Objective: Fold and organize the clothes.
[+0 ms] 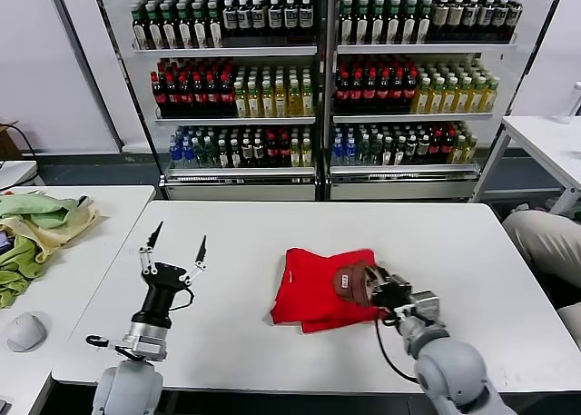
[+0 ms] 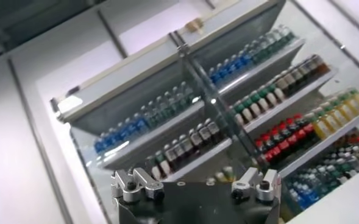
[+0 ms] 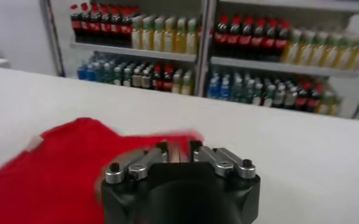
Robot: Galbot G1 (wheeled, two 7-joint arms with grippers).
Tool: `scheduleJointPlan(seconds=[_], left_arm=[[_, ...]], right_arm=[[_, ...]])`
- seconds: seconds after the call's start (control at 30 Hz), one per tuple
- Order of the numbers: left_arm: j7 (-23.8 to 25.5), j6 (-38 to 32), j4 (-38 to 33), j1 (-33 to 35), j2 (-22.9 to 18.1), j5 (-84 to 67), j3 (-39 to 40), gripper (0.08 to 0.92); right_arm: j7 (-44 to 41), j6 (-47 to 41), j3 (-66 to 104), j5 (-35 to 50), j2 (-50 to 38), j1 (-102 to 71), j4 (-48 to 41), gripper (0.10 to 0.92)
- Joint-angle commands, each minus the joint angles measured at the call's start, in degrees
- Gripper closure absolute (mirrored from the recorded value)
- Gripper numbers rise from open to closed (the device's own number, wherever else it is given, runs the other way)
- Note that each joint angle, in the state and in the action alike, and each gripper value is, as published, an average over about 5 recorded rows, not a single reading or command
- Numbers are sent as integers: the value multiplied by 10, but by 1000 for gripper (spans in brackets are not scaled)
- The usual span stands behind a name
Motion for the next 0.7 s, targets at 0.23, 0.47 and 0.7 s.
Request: scheduleJointPlan(seconds=[0.23,0.47,0.7], left_arm=[[20,-108,48,-76,9,102,40,177],[59,-50,64,-91,26,-82,33,177],[71,-21,86,-88,27,-140,13,177]], right_arm=[[-32,115,200,-95,-40,-65,27,464],[-32,150,184,-95,-44,3,-28,269],[-23,151,112,-121,-31,78,-84,204]])
